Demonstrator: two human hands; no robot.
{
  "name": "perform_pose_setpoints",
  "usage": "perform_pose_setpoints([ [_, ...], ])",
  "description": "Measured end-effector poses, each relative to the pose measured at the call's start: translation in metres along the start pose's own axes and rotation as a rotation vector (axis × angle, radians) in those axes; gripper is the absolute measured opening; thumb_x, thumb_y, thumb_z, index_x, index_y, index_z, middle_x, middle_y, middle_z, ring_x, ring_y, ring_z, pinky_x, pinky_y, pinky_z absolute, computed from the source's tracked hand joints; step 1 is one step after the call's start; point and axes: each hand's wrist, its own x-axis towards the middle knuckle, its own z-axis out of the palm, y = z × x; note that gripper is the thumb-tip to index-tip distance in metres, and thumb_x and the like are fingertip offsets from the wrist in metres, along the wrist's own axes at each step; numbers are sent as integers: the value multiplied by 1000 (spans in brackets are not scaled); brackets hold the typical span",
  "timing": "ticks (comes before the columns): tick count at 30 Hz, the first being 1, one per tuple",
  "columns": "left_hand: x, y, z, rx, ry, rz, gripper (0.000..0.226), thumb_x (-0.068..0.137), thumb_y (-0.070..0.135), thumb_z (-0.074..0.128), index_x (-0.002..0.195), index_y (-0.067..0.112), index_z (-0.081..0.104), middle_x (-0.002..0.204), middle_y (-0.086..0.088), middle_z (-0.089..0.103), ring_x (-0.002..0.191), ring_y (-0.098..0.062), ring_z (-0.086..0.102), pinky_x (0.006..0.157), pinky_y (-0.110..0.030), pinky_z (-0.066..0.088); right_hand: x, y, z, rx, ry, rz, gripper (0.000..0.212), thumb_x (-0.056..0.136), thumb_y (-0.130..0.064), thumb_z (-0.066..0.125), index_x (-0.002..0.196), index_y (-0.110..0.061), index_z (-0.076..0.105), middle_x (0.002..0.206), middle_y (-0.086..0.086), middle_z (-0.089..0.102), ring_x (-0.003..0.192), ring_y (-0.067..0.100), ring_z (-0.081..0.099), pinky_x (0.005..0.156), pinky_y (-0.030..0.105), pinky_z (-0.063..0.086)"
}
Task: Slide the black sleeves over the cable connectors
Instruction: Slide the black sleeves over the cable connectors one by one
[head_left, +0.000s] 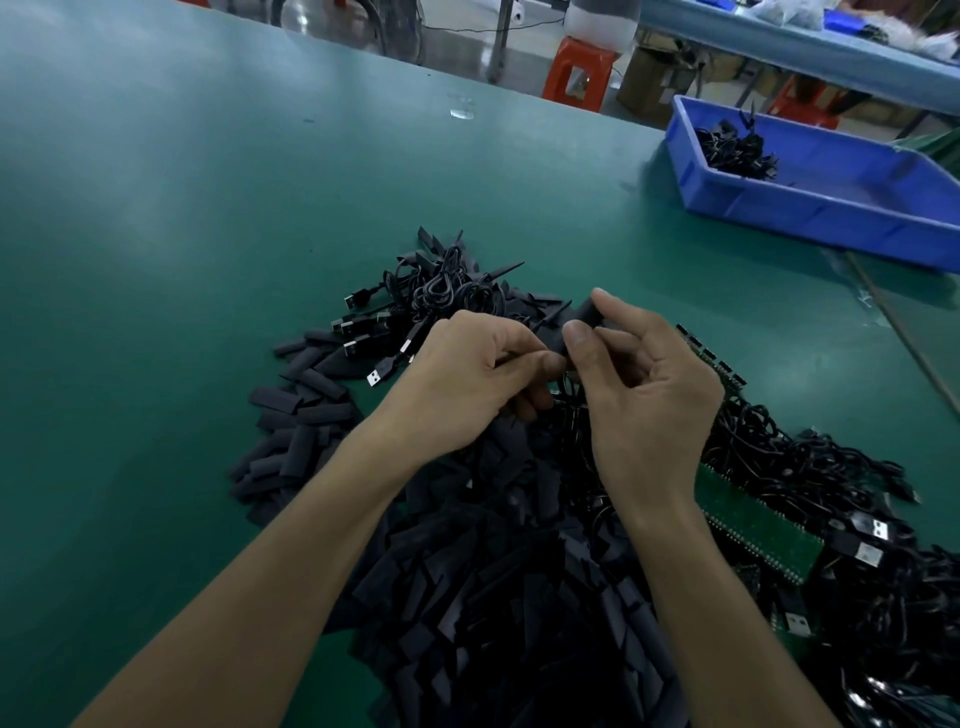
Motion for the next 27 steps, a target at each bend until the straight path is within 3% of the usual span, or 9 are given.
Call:
perform_pose_setpoints([
  [3, 0, 0, 1, -33, -1, -2, 23, 98, 21, 66, 76, 28, 71, 65, 5, 72, 55, -6, 66, 55, -13, 48, -3, -2, 4, 49, 1, 18, 32, 86, -25, 78, 116, -32, 68, 85, -23, 71, 82, 0, 72, 74, 17, 55],
  [7, 1, -1, 0, -68, 13, -17, 21, 98, 19, 66, 79, 22, 72, 64, 4, 72, 55, -8, 67, 55, -16, 50, -4, -3, 7, 86, -11, 33, 30, 89, -24, 76, 115, -36, 67, 81, -16, 75, 75, 8, 73, 70, 29, 59],
  [14, 1, -3, 3, -69, 33, -12, 24, 98, 16, 65, 76, 21, 70, 59, 8, 69, 52, -5, 63, 52, -13, 47, -9, -1, 9, 118, -33, 50, 27, 94, -24, 70, 119, -33, 67, 78, -9, 76, 65, 11, 72, 62, 30, 59],
  [18, 1, -3, 4, 17, 40, 8, 21, 99, 18, 65, 80, 16, 73, 59, 13, 68, 52, 1, 62, 52, -10, 45, -3, 1, 7, 55, -78, 64, 26, 95, -25, 68, 118, -35, 65, 76, -16, 74, 69, 4, 71, 66, 21, 56],
  [22, 0, 3, -1, 105, 136, 35, 20, 95, 26, 69, 75, 26, 71, 64, 11, 72, 55, -4, 65, 54, -18, 50, 2, 0, -6, -116, -154, 13, 33, 96, -30, 65, 129, -35, 63, 78, -23, 69, 77, -2, 68, 76, 18, 54],
  [24, 2, 7, -10, 140, 265, 61, 20, 94, 30, 69, 74, 29, 70, 65, 15, 72, 53, -1, 62, 54, -16, 47, 7, -1, -20, -262, -106, -83, 35, 94, -24, 68, 129, -27, 65, 83, -24, 65, 78, 2, 63, 81, 24, 53],
  [27, 9, 12, -25, 138, 470, 65, 23, 93, 32, 70, 70, 29, 70, 61, 15, 69, 52, 0, 56, 56, -21, 48, 18, 3, -45, -583, 20, -192, 29, 90, -21, 72, 118, -18, 70, 98, -3, 67, 96, 13, 50, 85, 33, 38],
])
